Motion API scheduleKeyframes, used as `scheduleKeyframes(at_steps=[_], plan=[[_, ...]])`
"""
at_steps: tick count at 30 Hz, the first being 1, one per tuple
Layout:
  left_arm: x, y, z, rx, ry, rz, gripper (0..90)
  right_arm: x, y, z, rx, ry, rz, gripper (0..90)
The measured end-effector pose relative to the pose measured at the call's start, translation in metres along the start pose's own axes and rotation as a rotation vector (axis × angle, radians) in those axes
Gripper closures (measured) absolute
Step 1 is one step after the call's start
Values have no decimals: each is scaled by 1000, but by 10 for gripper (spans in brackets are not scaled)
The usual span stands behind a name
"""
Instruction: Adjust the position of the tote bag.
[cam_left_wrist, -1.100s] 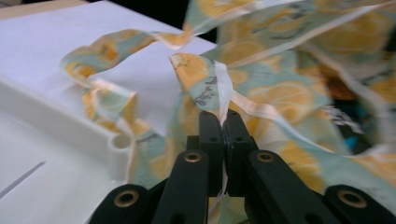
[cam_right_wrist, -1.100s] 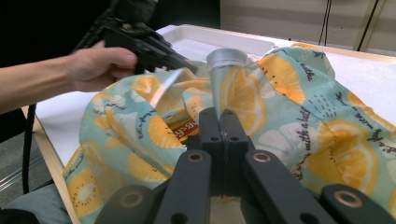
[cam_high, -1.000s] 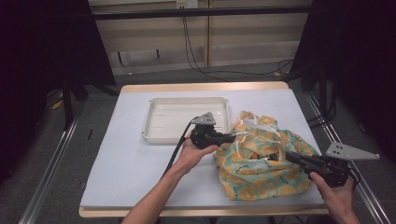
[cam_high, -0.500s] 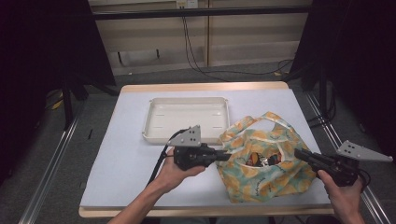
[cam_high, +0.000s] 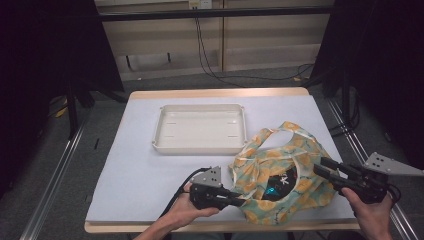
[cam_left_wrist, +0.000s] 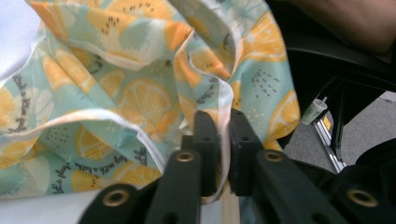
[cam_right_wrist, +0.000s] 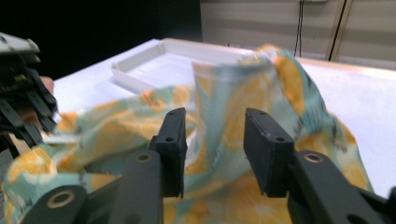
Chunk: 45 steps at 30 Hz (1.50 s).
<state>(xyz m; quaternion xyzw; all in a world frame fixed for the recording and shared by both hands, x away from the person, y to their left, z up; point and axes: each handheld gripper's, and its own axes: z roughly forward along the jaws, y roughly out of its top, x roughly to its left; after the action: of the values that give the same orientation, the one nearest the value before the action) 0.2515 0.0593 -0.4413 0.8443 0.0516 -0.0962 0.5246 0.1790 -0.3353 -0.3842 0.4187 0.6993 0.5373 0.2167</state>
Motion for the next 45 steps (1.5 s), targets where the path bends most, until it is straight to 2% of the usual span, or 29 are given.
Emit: scheduleKeyframes(at_steps=[3, 6, 8, 11, 13, 14, 15, 17, 18, 19, 21, 22, 23, 25, 26, 28, 29, 30, 31, 32, 33, 34, 36, 40, 41, 43, 45], plan=[[0, 2, -2, -25, 4, -5, 825, 3, 8, 1, -14, 9, -13, 589], [-3, 6, -6, -44, 2, 10, 838, 8, 27, 8, -53, 29, -40, 619], [-3, 7, -8, -53, -3, 11, 839, 11, 37, 13, -58, 30, -56, 627], [-4, 7, -8, -52, -2, 8, 839, 11, 48, 24, -51, 69, -61, 633], [-2, 7, -10, -58, 1, 7, 839, 8, 51, 34, -29, 83, -64, 625], [-2, 7, -10, -58, 1, 7, 839, 8, 51, 34, -29, 83, -64, 625], [-2, 7, -10, -65, -3, -1, 840, 7, 51, 45, -12, 90, -60, 612], [-2, 7, -11, -64, 0, -4, 842, 6, 50, 50, -5, 76, -64, 600], [-1, 6, -11, -54, 2, -6, 842, 3, 46, 61, 36, 76, -56, 574], [-1, 5, -10, -62, -1, -11, 842, 0, 42, 66, 53, 74, -46, 564], [0, 3, -10, -53, 0, -13, 842, -6, 34, 74, 113, 69, -30, 541], [0, 3, -10, -53, 0, -13, 842, -6, 34, 74, 113, 69, -30, 541], [0, 1, -11, -53, 7, -21, 841, -11, 23, 78, 156, 69, -6, 511], [1, 0, -11, -53, 13, -26, 842, -13, 18, 78, 161, 68, -5, 509], [2, -3, -11, -47, 17, -33, 840, -14, 11, 78, 185, 95, 2, 508], [2, -6, -11, -41, 23, -42, 836, -13, 8, 77, 190, 99, 6, 517], [4, -10, -10, -27, 29, -47, 834, -12, 5, 76, 190, 112, -8, 666], [4, -10, -10, -27, 29, -47, 834, -12, 5, 76, 190, 112, -8, 666], [6, -13, -11, -14, 48, -58, 834, -11, 4, 71, 161, 117, -4, 749], [6, -13, -11, -14, 48, -58, 834, -11, 4, 71, 161, 117, -4, 749], [9, -15, -13, -22, 61, -72, 834, -8, 6, 65, 145, 139, -16, 827], [11, -16, -14, -29, 60, -83, 834, -6, 7, 61, 133, 148, -17, 843], [13, -17, -15, -35, 54, -95, 835, -3, 7, 51, 106, 151, -14, 854], [14, -21, -19, -28, 75, -111, 835, 0, 5, 35, 74, 159, -4, 859], [14, -22, -20, -30, 70, -111, 834, 2, 0, 25, 59, 181, -3, 858], [14, -21, -21, -45, 64, -118, 815, 5, -6, 16, 65, 181, 2, 849], [14, -17, -23, -55, 67, -114, 746, 7, -12, 10, 73, 184, 0, 842]])
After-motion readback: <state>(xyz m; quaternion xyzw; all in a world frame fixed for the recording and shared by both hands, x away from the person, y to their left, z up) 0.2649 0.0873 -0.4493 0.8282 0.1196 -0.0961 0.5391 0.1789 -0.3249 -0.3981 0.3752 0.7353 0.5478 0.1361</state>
